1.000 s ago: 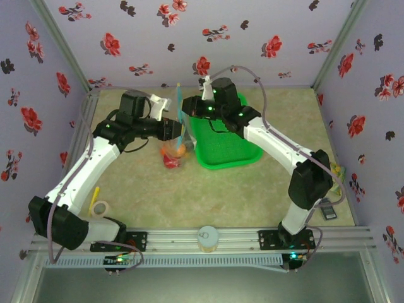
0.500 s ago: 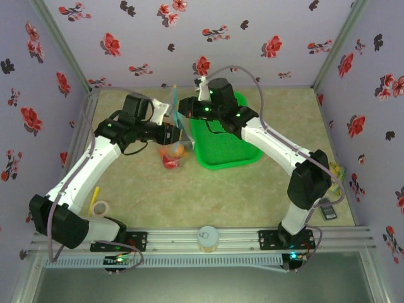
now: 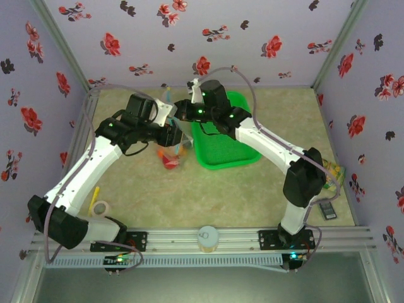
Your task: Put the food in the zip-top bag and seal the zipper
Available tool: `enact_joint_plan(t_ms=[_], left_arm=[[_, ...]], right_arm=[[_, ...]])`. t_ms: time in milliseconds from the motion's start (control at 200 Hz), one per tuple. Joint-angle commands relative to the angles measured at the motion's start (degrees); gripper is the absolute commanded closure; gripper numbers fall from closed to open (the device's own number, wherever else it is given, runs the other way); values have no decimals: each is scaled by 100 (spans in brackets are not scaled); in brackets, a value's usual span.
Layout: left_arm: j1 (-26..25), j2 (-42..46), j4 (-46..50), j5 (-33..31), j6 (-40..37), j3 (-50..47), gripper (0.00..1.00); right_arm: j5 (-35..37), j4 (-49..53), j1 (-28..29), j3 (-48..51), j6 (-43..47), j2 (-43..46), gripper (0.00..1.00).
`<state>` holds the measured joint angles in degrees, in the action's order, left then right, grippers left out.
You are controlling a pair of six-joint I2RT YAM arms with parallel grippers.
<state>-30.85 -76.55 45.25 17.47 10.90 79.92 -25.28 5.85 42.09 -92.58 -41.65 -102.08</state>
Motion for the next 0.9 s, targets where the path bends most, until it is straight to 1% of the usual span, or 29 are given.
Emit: enact_joint_plan(t_ms=[0,210,445,695,740,755,895], left_arm=[[-120,-13,335,-600,-163,243,59],[-303,-223,594,-1028,-167,387,60],[-485,-254,625,-1079,-140,549,60],[-487,-321,696,-1278,-122,577,60],[-492,-356,696,-1308,-105,577,62],[-492,-366,843,-1334,-101,577,63],[-520,-463,983,-1560,-53,638,76]], right_arm=[[65,-98,67,-208,-150,-58,88],[101,-289,140,-123,-290,-20,90],[284,-375,251,-86,-341,-10,89],[268,-573,335,-2,-476,12,89],[267,-578,353,3,-476,26,89],[265,-578,357,3,-476,27,89],[301,-583,375,16,-476,56,89]])
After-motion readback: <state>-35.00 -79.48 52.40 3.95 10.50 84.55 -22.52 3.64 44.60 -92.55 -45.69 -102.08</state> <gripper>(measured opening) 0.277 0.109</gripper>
